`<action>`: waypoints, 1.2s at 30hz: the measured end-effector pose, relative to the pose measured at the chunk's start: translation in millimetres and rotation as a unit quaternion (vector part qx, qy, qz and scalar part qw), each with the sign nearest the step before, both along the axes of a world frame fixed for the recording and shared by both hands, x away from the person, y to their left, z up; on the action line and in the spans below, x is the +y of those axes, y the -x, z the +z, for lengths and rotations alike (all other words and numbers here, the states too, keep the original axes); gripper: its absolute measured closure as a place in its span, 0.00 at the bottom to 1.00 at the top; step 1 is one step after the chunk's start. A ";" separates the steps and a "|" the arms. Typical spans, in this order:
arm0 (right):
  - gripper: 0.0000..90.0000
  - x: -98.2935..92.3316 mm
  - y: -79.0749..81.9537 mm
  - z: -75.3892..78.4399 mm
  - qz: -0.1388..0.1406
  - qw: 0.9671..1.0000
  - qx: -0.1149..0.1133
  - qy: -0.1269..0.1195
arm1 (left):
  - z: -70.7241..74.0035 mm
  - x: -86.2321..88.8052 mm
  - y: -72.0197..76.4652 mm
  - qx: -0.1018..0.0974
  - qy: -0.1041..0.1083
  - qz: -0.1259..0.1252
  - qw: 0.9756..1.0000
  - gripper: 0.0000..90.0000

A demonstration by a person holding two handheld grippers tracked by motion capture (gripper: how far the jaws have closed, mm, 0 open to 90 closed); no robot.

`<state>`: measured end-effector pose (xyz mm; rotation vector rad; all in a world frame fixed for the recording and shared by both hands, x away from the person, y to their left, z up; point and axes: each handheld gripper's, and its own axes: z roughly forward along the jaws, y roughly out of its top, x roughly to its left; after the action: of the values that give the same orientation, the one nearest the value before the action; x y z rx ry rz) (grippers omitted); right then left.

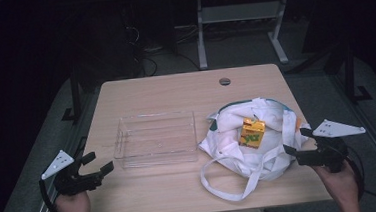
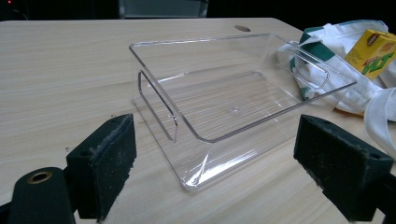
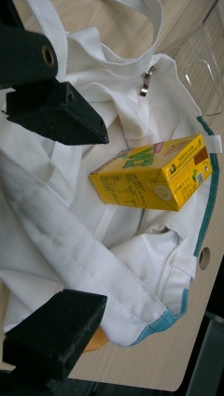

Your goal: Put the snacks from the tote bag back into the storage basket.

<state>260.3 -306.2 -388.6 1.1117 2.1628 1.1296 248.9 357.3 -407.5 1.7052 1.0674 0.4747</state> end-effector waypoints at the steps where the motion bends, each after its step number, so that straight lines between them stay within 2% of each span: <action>1: 0.20 0.0 0.0 0.0 0.001 1.000 0.000 0.000 | 0.2 0.2 0.3 0.000 0.000 0.000 1.000 0.14; 21: 0.19 0.8 0.4 0.2 0.008 1.000 0.001 0.003 | 0.5 0.1 1.4 0.000 0.001 0.001 1.000 0.14; 36: 0.18 3.6 -7.4 10.1 0.034 0.999 0.013 0.017 | 0.0 1.6 1.8 0.001 0.001 0.005 1.000 0.14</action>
<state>267.7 -302.6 -378.5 1.0524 2.2461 1.1097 247.1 358.9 -407.4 1.7004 1.0772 0.4787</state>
